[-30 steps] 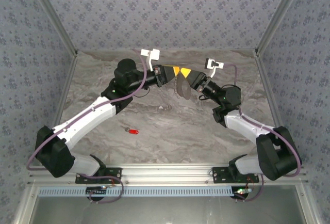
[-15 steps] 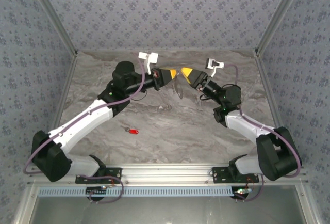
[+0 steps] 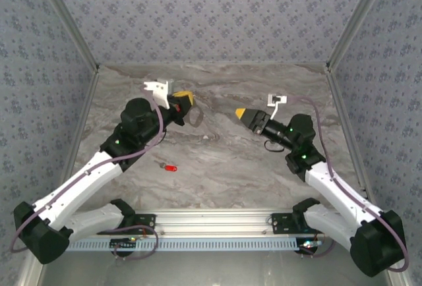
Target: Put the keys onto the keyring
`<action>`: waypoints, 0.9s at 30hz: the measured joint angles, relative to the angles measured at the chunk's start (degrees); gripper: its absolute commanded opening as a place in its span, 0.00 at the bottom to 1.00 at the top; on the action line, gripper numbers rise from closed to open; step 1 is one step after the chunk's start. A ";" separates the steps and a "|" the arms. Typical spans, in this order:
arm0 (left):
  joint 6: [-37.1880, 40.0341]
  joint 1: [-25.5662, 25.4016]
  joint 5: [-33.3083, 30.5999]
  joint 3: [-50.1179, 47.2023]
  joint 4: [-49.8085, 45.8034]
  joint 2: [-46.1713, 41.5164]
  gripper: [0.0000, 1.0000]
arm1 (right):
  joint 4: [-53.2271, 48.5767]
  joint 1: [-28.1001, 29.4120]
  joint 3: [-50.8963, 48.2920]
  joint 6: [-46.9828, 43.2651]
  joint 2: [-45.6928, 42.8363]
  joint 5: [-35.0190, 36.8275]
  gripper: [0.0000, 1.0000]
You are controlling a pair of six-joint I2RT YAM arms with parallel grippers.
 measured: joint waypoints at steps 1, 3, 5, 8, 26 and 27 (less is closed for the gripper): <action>0.59 0.04 -1.66 -0.44 -0.79 -0.39 0.00 | -2.82 1.25 -0.44 -1.44 -0.13 0.52 0.49; 1.62 0.59 -4.28 -0.74 -2.25 -0.85 0.00 | -7.50 4.00 -1.40 -3.93 0.04 1.97 0.49; 2.23 1.73 -6.10 -0.76 -3.80 -1.31 0.00 | -11.47 7.28 -2.23 -6.38 0.83 3.87 0.49; 2.21 5.16 -7.30 -0.83 -6.03 -2.47 0.00 | -15.89 13.00 -2.69 -9.79 3.50 7.39 0.49; -1.97 29.97 8.83 -0.83 -7.69 2.03 0.00 | -26.14 36.26 21.22 -16.33 41.55 28.96 0.44; -2.14 30.69 9.77 -0.83 -7.67 2.03 0.00 | -26.10 36.61 22.99 -17.73 43.56 28.98 0.44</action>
